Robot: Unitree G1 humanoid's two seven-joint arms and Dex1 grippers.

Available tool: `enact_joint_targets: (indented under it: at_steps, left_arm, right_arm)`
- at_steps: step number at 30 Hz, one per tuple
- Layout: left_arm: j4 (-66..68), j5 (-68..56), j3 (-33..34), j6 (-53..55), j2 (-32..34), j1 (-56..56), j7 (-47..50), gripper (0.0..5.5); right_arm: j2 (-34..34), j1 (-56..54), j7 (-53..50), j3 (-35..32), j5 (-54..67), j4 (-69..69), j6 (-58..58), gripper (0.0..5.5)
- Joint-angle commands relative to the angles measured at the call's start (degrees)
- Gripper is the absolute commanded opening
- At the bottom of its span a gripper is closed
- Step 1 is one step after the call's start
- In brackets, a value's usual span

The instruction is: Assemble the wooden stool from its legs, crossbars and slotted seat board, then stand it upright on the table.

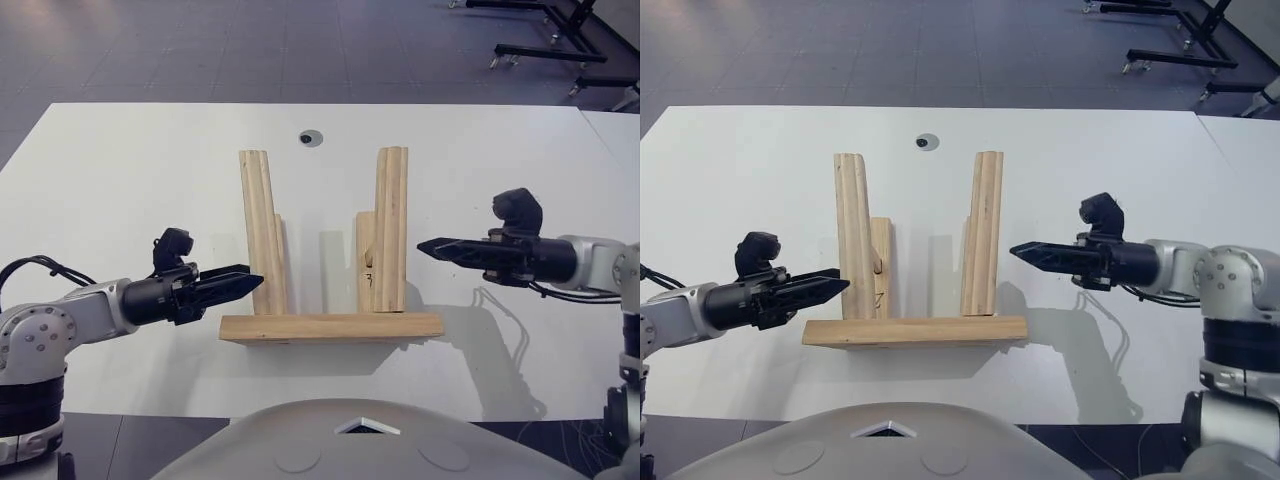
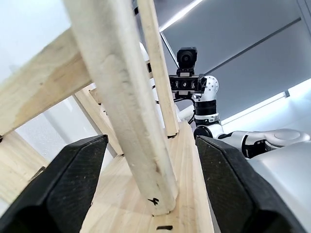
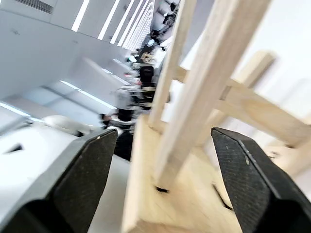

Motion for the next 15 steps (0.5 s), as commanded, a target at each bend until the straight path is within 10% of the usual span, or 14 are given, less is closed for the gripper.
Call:
enact_joint_targets:
  at_steps: [1, 7, 15]
  left_arm:
    - [-4.9, 6.0, 8.9, -6.4, 4.3, 6.8, -4.5, 3.31]
    - [-7.1, 32.6, 14.5, -34.2, 5.3, 21.3, -16.6, 3.31]
    - [-5.1, 51.9, 2.7, -62.6, 1.0, 32.1, -26.3, 3.31]
  right_arm:
    - [-0.2, 10.9, -3.3, -3.3, -11.3, -7.5, -16.4, 3.55]
    - [3.8, 21.6, -11.9, -3.9, -27.8, -10.3, -38.3, 3.55]
    - [0.6, 27.0, 9.8, 4.0, -35.1, -6.4, -66.1, 3.55]
